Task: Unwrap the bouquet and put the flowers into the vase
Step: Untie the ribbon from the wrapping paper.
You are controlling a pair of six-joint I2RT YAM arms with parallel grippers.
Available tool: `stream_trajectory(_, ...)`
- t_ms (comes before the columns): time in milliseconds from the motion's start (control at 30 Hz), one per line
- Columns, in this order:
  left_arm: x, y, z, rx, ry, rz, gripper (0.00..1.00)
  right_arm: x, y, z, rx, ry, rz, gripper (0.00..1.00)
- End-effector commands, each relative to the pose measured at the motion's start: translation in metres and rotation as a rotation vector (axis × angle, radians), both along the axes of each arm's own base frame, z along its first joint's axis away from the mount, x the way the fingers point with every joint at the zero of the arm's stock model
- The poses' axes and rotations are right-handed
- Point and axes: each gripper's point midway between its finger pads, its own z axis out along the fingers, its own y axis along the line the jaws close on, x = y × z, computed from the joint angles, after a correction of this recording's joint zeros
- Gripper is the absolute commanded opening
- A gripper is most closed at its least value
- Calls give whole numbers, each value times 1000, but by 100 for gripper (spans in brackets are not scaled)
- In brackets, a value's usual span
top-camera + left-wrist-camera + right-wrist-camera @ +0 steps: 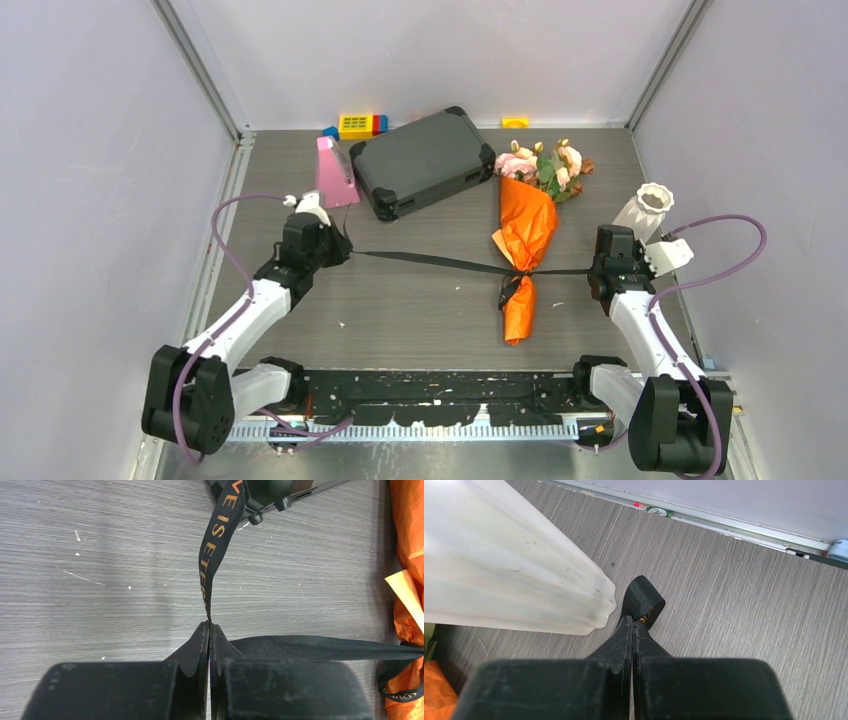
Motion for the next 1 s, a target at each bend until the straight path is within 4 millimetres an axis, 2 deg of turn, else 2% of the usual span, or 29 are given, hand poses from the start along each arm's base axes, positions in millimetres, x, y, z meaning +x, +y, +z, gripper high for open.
stream_trajectory(0,-1,16,3,24,-15,32,0,-4,-16,16,-59,-62,-104,0)
stream_trajectory(367,-2,26,2,9,-1,42,0,-6,-21,22,-66,-68,-124,0)
stream_trajectory(633,-1,34,0,6,8,61,0,-5,-25,34,-75,-91,-141,0)
stream_trajectory(967,-3,53,0,1,15,98,0,-13,-43,41,-58,-117,-203,0)
